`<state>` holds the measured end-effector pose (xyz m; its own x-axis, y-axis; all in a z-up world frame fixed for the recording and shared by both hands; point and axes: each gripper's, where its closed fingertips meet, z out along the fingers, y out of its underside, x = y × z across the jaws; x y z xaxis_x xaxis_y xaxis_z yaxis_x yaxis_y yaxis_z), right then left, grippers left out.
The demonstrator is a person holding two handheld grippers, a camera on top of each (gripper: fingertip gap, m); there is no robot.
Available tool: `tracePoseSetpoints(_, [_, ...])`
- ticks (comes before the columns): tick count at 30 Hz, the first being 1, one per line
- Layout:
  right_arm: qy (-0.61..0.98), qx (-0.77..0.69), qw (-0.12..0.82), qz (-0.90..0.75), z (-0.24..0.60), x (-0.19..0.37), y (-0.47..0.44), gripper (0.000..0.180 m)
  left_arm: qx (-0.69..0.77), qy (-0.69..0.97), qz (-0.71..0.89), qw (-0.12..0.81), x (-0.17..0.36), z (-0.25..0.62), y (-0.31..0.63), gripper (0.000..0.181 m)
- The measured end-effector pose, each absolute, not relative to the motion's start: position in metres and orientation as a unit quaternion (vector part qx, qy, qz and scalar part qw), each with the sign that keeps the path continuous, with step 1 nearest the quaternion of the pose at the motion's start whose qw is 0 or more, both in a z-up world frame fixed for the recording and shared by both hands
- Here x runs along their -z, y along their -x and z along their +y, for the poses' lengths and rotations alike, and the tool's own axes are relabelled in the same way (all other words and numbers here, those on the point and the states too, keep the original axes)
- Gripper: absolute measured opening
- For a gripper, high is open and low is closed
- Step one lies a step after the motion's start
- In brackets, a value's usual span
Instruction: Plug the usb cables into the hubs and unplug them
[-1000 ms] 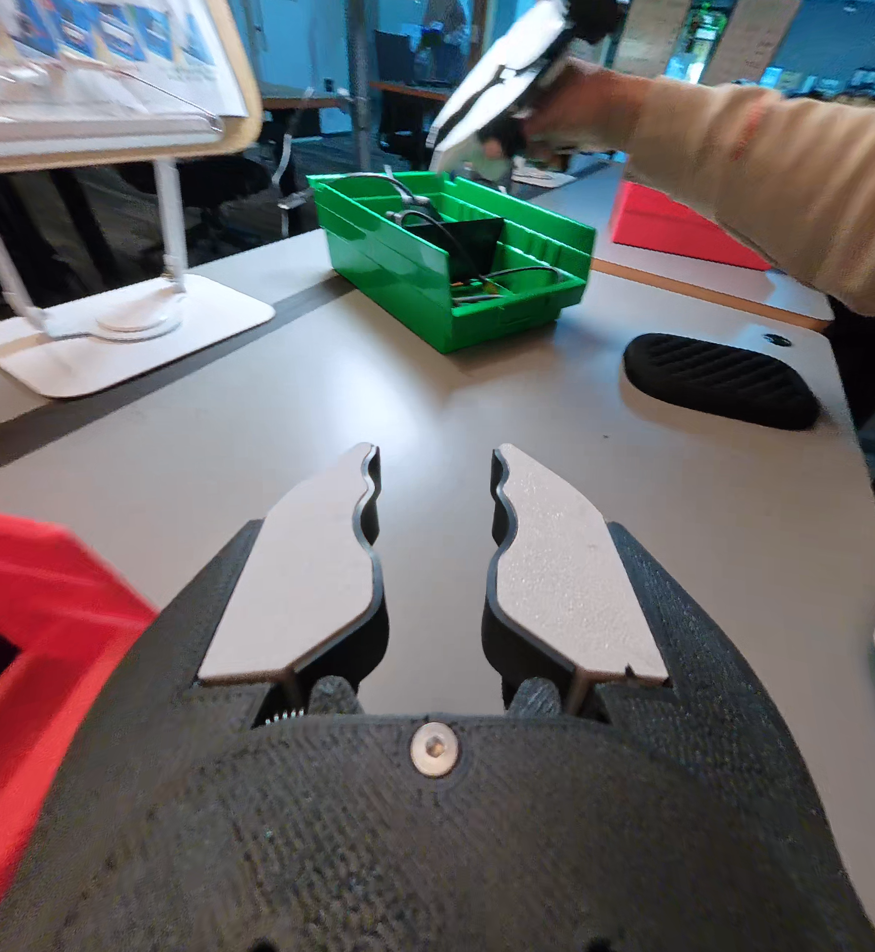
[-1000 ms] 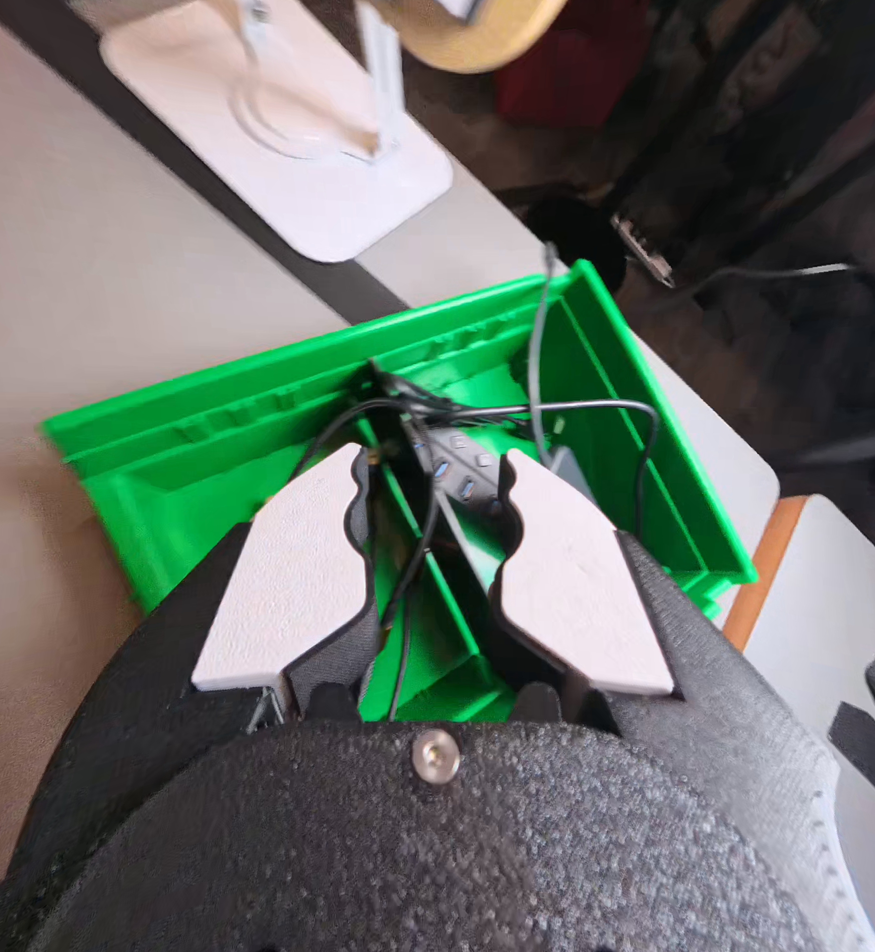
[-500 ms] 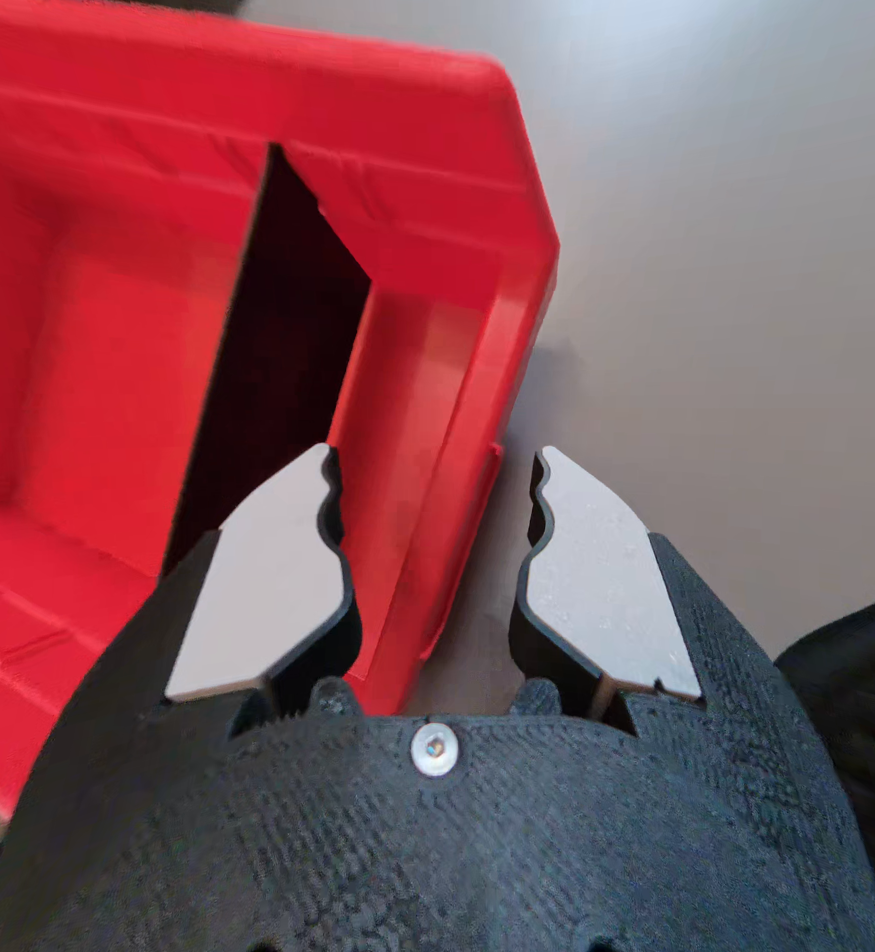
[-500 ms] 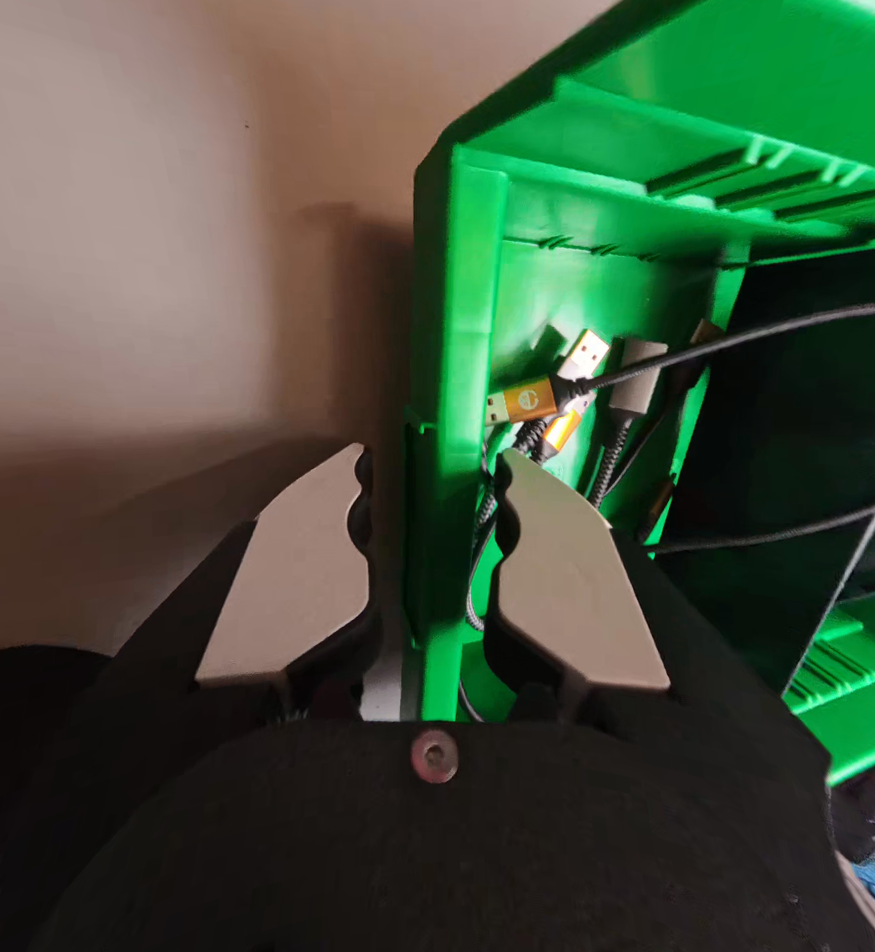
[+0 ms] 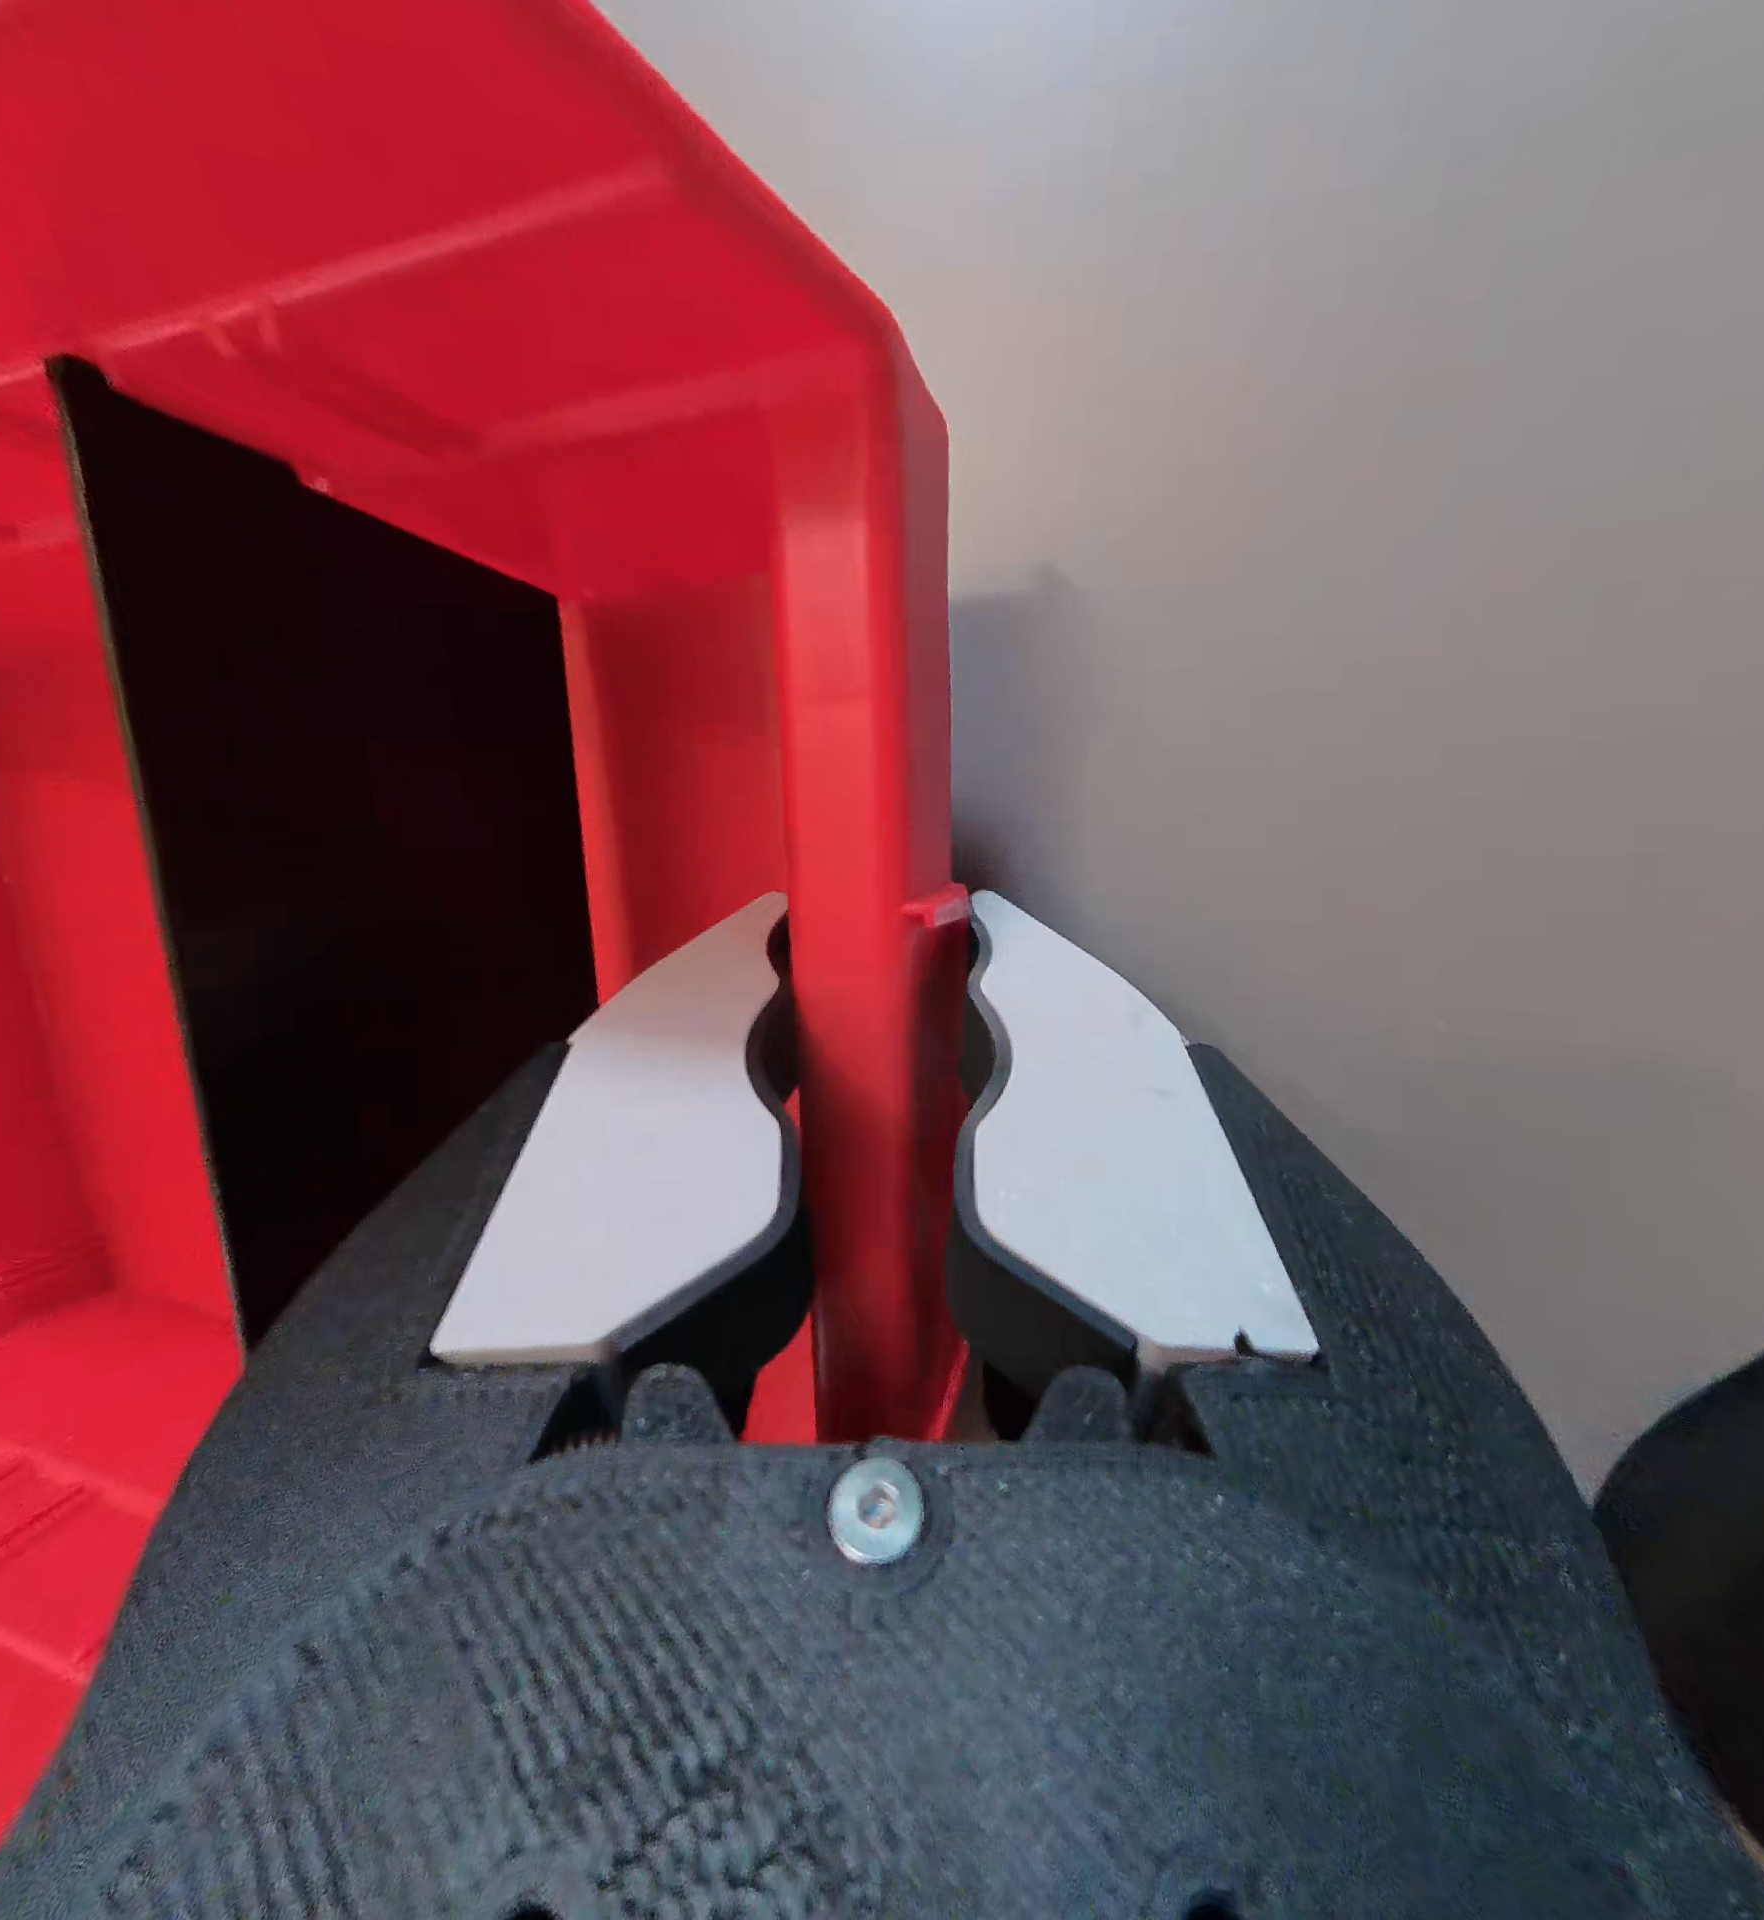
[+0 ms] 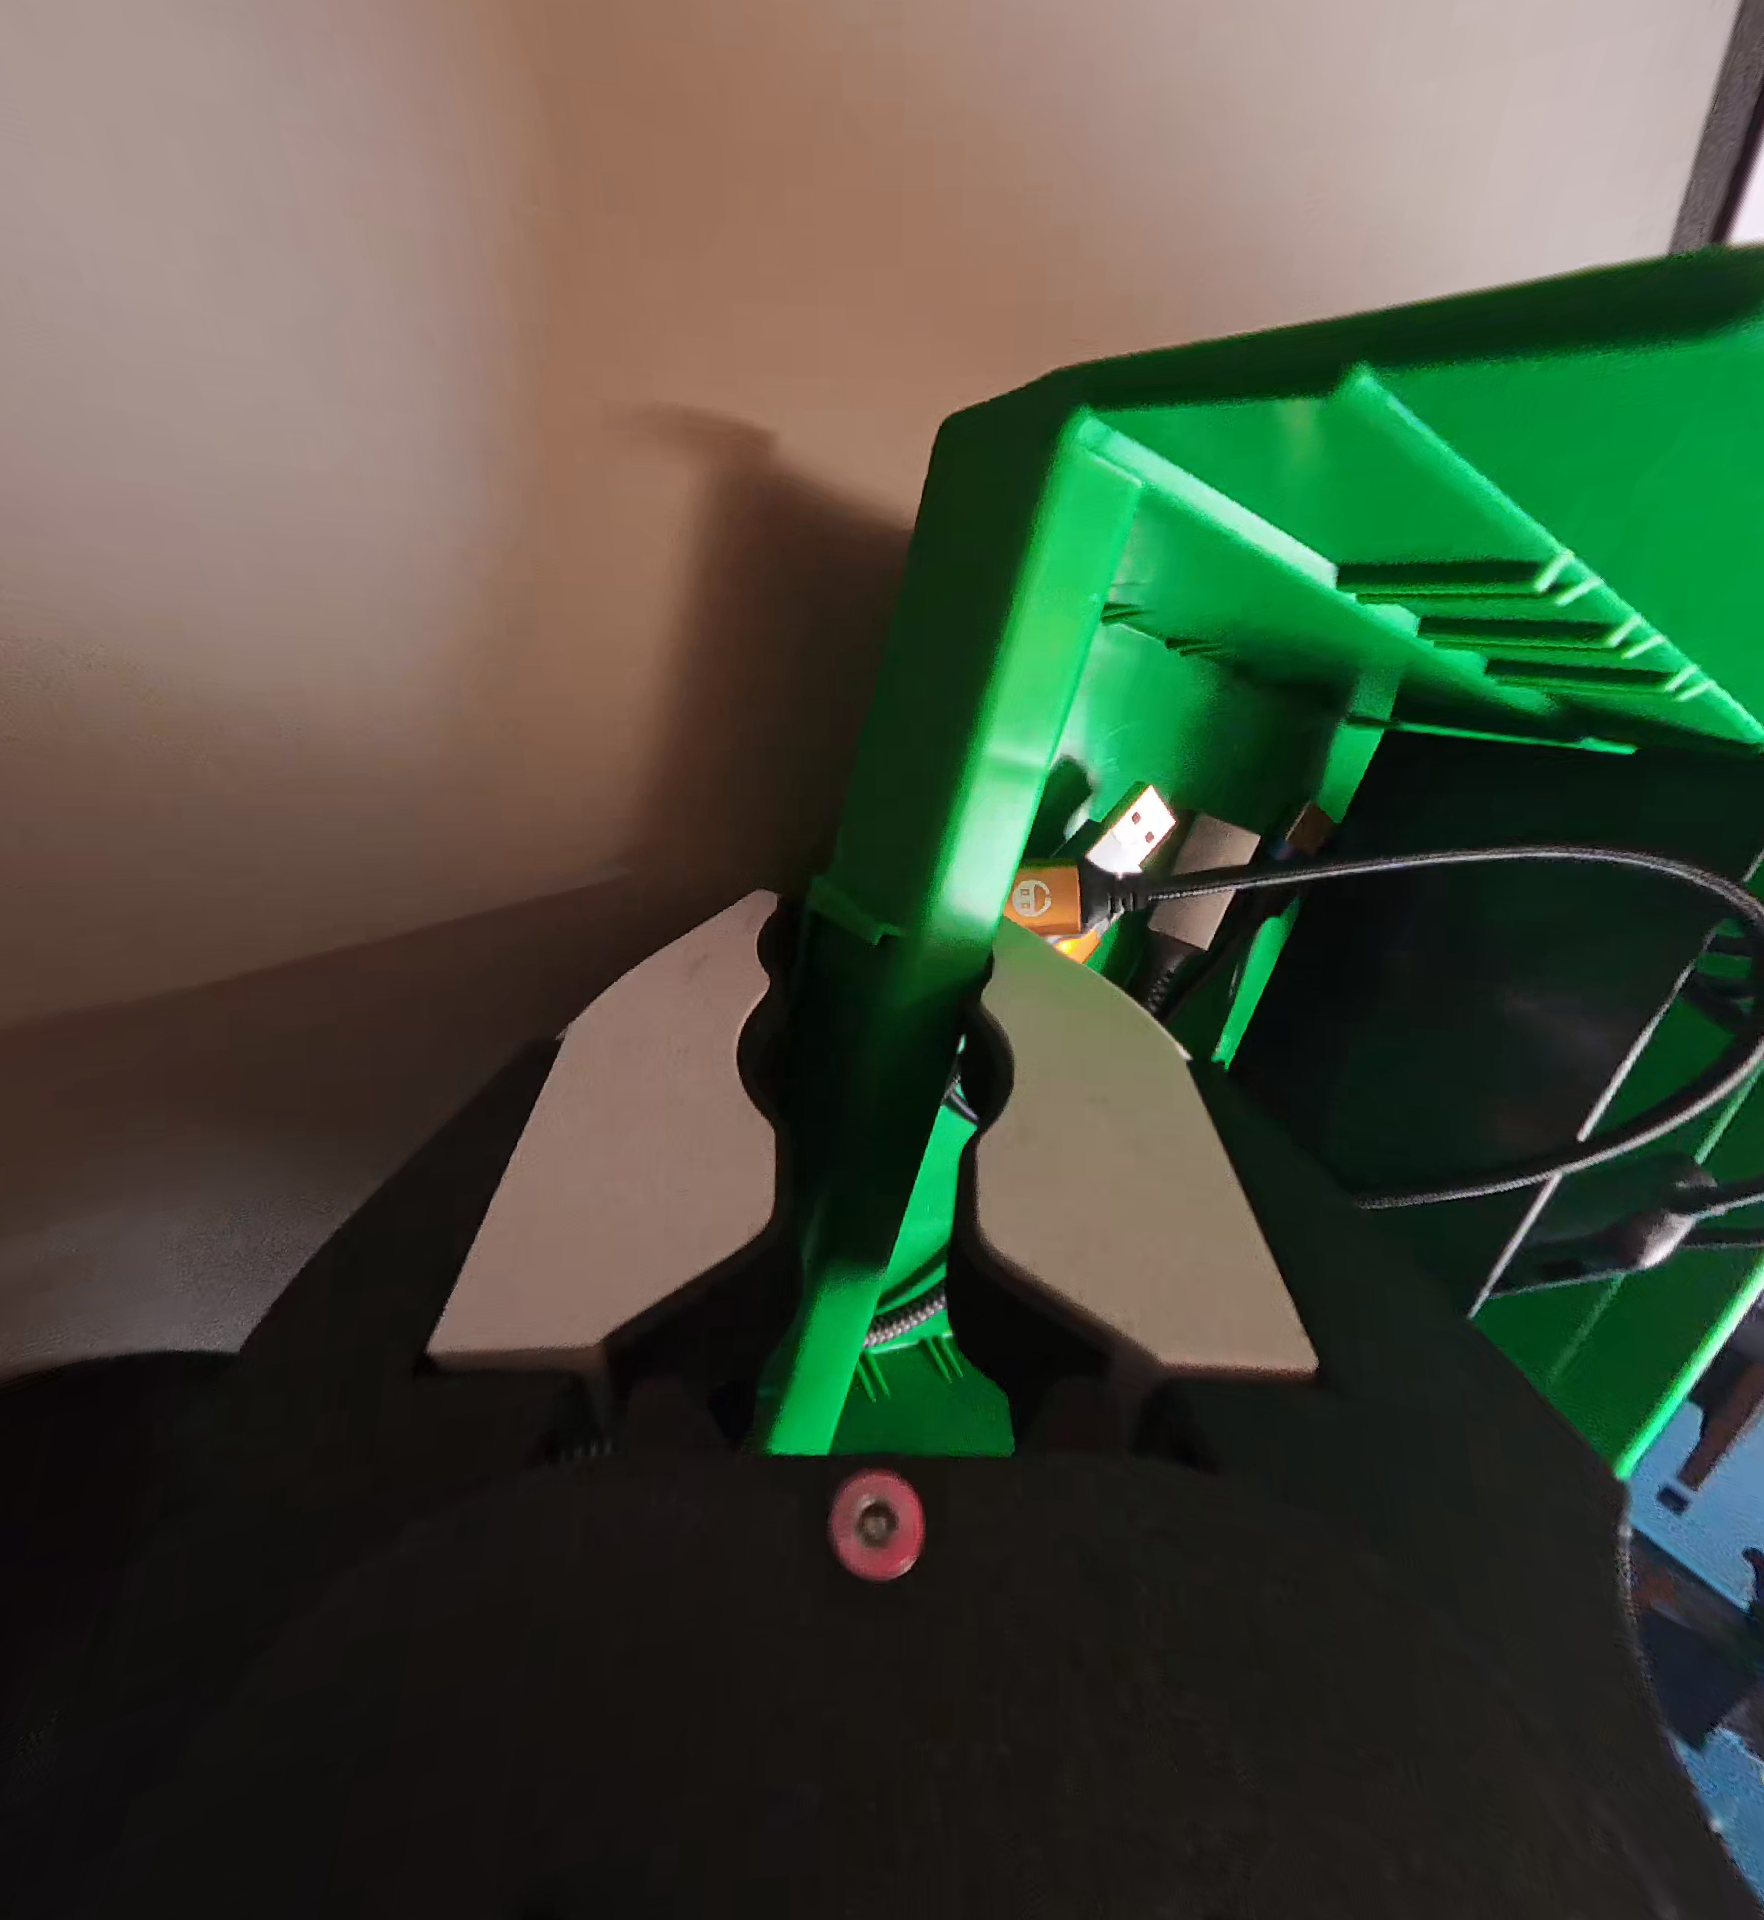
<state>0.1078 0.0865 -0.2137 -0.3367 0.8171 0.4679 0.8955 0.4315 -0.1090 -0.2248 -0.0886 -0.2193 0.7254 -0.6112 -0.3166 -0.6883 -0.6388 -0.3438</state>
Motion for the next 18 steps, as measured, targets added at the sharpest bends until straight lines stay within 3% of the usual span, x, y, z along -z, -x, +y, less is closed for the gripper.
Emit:
tracePoseSetpoints(13, [0.415, 0.038, 0.290, -0.862, -0.034, 0.206, -0.074, 0.035, -0.041, 0.814, 0.518, 0.259, 0.217, -0.031, 0.096, 0.029])
tracePoseSetpoints(18, [0.488, -0.166, 0.407, -0.754, -0.071, 0.127, -0.073, 0.039, -0.023, 0.809, 0.474, 0.347, 0.184, -0.031, 0.078, 0.046])
